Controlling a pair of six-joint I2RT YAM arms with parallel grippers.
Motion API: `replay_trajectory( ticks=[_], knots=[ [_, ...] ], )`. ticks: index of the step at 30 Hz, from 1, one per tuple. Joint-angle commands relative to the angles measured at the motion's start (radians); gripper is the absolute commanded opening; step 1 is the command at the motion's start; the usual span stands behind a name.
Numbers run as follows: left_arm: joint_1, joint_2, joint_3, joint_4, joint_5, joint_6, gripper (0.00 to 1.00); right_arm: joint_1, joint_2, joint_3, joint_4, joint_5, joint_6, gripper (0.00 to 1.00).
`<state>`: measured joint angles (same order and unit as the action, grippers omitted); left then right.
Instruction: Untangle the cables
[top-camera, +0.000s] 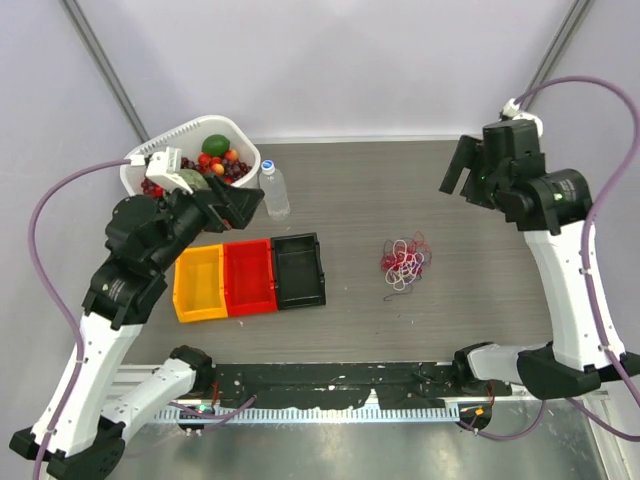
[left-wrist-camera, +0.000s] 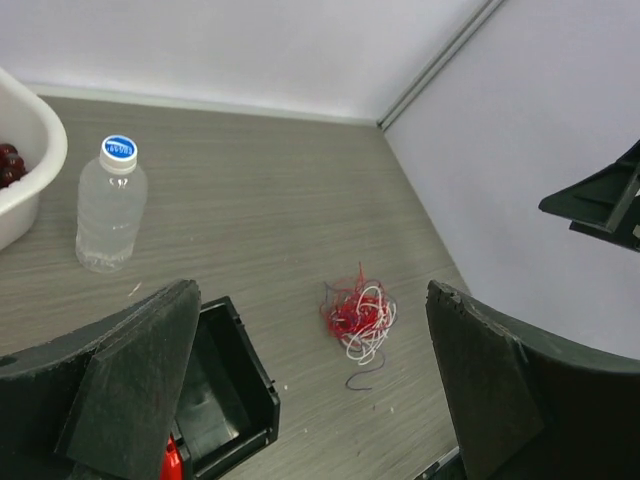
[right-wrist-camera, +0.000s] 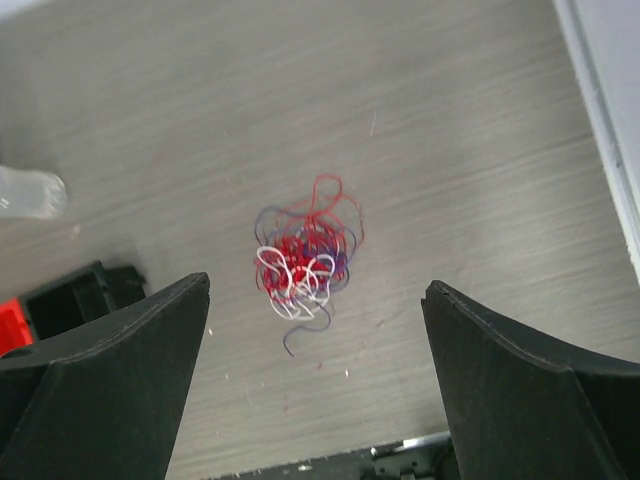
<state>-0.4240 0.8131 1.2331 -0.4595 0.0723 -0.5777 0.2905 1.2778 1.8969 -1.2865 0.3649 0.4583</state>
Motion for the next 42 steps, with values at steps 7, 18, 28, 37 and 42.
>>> replay_trajectory(
  ticks=[7,18,28,37,42],
  knots=[
    [-0.009,0.176,0.068,-0.025,0.130,-0.183,1.00,0.001,-0.075,-0.349,0.240,-0.288,0.019,0.93],
    [-0.273,0.423,0.174,-0.004,0.156,-0.324,0.98,-0.079,-0.035,-0.743,0.511,-0.406,-0.001,0.93],
    [-0.458,0.704,0.223,0.031,0.165,-0.364,0.78,-0.183,0.001,-0.956,0.817,-0.607,0.005,0.82],
    [-0.458,0.782,0.253,-0.024,0.216,-0.314,0.72,-0.154,0.075,-1.044,0.931,-0.673,-0.020,0.58],
    [-0.461,0.778,0.214,-0.054,0.231,-0.266,0.66,-0.087,0.040,-1.078,0.952,-0.754,0.002,0.38]
  ],
)
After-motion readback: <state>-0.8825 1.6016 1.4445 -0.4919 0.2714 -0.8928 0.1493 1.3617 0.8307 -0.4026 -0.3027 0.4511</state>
